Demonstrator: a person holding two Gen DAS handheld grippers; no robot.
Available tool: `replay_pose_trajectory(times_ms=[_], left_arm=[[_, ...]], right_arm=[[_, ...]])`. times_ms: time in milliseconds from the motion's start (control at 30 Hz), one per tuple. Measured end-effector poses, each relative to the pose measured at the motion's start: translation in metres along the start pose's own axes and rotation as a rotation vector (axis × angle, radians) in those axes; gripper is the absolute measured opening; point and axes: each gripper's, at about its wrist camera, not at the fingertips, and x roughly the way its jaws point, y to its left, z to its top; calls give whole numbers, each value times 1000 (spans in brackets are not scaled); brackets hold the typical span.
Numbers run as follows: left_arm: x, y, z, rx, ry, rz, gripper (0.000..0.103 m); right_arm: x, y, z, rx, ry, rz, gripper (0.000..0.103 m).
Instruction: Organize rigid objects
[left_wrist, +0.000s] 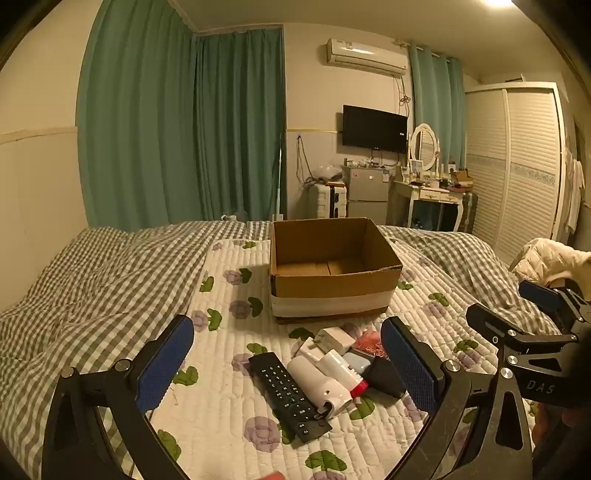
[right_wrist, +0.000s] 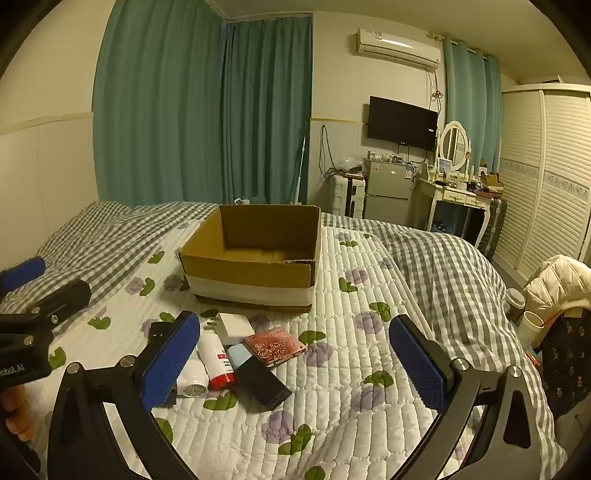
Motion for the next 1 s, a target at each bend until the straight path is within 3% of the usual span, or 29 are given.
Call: replay_pose_trajectory(times_ms=[300,367,1000], left_arm=[[-6,-13,-3,10,-15,30,103],[1,1,-1,-10,-4,14,103],[4,1,-4,-11,0,24,103]], right_arm=[[2,0,-1,-5,6,4,103],[4,1,0,-6,12,5,103],[6,3,-2,-16,23,30,103]])
